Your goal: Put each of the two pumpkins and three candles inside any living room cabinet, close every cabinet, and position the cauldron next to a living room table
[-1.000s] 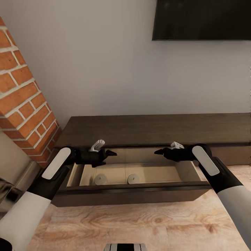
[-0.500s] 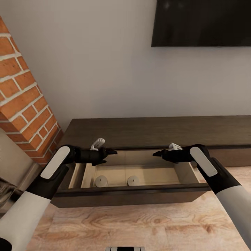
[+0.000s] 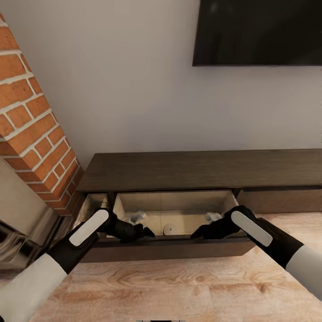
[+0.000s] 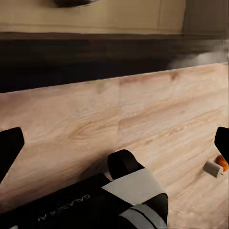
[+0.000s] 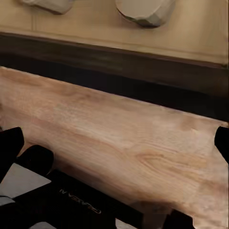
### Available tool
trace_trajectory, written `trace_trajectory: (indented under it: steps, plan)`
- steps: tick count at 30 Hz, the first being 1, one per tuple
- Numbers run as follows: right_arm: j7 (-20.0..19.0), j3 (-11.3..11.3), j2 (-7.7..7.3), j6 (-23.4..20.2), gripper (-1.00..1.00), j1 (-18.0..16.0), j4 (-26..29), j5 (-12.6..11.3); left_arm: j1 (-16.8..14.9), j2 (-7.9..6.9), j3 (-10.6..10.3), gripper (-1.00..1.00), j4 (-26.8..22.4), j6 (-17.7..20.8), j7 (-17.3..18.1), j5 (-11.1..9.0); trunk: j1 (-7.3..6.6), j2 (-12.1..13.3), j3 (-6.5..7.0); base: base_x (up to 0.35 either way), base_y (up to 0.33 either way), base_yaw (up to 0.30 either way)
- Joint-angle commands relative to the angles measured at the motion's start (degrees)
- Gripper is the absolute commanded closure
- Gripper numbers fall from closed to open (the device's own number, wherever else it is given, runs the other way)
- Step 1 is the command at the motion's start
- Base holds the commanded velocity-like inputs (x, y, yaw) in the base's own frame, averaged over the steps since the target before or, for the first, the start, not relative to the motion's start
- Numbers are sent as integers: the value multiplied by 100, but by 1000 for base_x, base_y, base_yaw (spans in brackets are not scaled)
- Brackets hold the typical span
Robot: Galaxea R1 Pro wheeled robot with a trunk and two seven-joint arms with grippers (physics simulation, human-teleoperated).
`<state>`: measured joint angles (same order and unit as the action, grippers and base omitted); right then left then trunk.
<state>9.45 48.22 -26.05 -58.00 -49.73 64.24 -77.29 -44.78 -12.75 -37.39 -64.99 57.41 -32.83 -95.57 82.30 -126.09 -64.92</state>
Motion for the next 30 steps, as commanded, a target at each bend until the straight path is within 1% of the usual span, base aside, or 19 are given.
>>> trace_trajectory:
  steps: [1,2,5,6,7,8,9,10,12,14,17,19,21,22,24,28,30]
  plan:
    - [-38,189,-43,4,-100,-3,0,-18,29,4,-122,-100,93,-10,3,-48,-1,-1,2,-14,0,0]
    - [-93,282,-64,5,-100,-2,-3,-23,42,6,-228,-100,130,-12,4,-69,-1,-1,2,-9,0,0]
    - [-224,448,-107,0,-100,-2,-5,-29,75,9,-599,-100,179,-27,11,-137,-1,-1,2,-4,0,0]
    - [-243,536,-120,3,-100,2,-11,-30,81,9,-713,-100,189,-37,12,-161,-1,-1,2,-1,0,0]
    - [-255,657,-131,8,-100,12,-21,-31,88,11,-814,-100,195,-48,13,-181,-1,-1,2,0,0,0]
    - [-268,964,-150,20,-100,28,-34,-31,97,15,-976,-100,206,-77,13,-202,-1,-1,2,0,0,0]
    - [-271,1125,-152,27,-100,35,-37,-30,107,19,-1050,-100,209,-89,14,-207,-1,-1,2,0,0,0]
    - [-273,1205,-153,32,-100,43,-38,-28,118,23,-1091,-100,210,-96,14,-209,-1,-1,2,0,0,0]
    - [-270,1534,-149,54,-100,104,-48,-20,209,41,-1299,-100,213,-115,14,-214,-1,-1,2,0,0,0]
    - [-269,1652,-147,68,-100,132,-55,2,248,54,-1401,-100,214,-125,14,-215,-1,-1,2,0,0,0]
    - [-273,1725,-145,122,-100,156,-77,25,294,61,-1461,-100,224,-132,14,-216,-1,-1,2,0,0,0]
    - [-249,1660,-80,187,-100,222,-142,92,360,126,-1526,-100,289,-197,79,-217,-1,-1,2,0,0,0]
    - [-272,1595,-16,251,-100,155,-206,156,294,191,-1591,-100,354,-263,144,-220,-1,-1,2,0,0,0]
    - [-305,1563,16,283,-100,122,-238,189,261,223,-1556,-100,386,-296,176,-227,-1,-1,2,0,0,0]
    - [-353,1525,-50,348,-100,57,-172,123,196,157,-1492,-100,319,-361,110,-195,-1,-1,2,0,0,0]
    - [-371,1516,-179,476,-100,-74,-43,0,66,28,-1363,-100,191,-365,-19,-186,-1,-1,2,0,0,0]
    - [-373,1511,-243,540,-100,-140,21,-62,1,21,-1298,-100,127,-363,-83,-188,-1,-1,2,0,0,0]
